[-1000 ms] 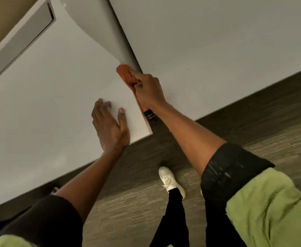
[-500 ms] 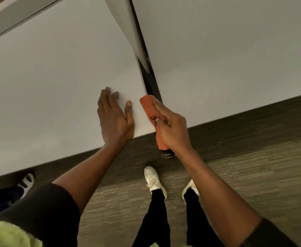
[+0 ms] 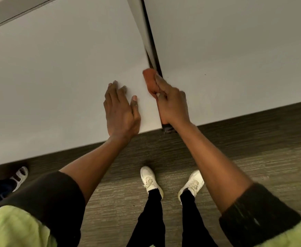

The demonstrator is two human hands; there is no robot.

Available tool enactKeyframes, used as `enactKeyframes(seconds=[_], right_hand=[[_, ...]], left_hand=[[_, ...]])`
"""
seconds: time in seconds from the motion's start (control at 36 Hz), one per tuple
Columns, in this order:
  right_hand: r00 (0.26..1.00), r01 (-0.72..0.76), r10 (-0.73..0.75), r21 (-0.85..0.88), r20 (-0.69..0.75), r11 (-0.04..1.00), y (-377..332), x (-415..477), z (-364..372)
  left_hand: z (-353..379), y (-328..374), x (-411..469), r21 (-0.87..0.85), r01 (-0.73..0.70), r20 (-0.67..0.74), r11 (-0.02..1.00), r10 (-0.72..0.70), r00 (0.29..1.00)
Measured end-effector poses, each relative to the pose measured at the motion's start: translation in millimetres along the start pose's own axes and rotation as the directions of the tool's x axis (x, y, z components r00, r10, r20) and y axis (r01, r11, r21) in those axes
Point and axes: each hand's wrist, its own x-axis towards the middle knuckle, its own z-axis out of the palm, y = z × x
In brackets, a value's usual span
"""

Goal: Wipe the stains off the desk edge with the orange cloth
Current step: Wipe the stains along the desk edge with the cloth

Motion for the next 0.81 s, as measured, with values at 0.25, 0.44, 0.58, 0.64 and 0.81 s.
enactKeyframes(seconds=[0.25, 0.44, 0.58, 0.64, 0.81], right_hand=[[0.998, -0.059, 0.06, 0.048, -0.017, 0.997, 8, -122, 3], [0.992, 0.119, -0.122, -0.297, 0.007, 0.947, -11, -89, 12], [0.978, 0.2, -0.202, -0.456, 0.044, 0.867, -24, -38, 21], [0.975, 0.209, -0.216, -0.498, 0.046, 0.841, -24, -31, 25], [0.949, 0.282, -0.31, -0.577, 0.052, 0.767, -27, -78, 40]], left_hand=[[-3, 1, -1, -0.029, 0.01, 0.029, 1.0, -0.009, 1.0], [-12, 0, -3, -0.122, 0.036, 0.032, 0.992, -0.033, 0.999], [-25, -13, 2, -0.158, 0.003, 0.126, 0.987, 0.018, 0.992], [-34, -28, 5, -0.201, -0.048, 0.148, 0.978, 0.078, 0.986], [-53, -100, -9, -0.17, -0.151, 0.225, 0.974, 0.187, 0.956]])
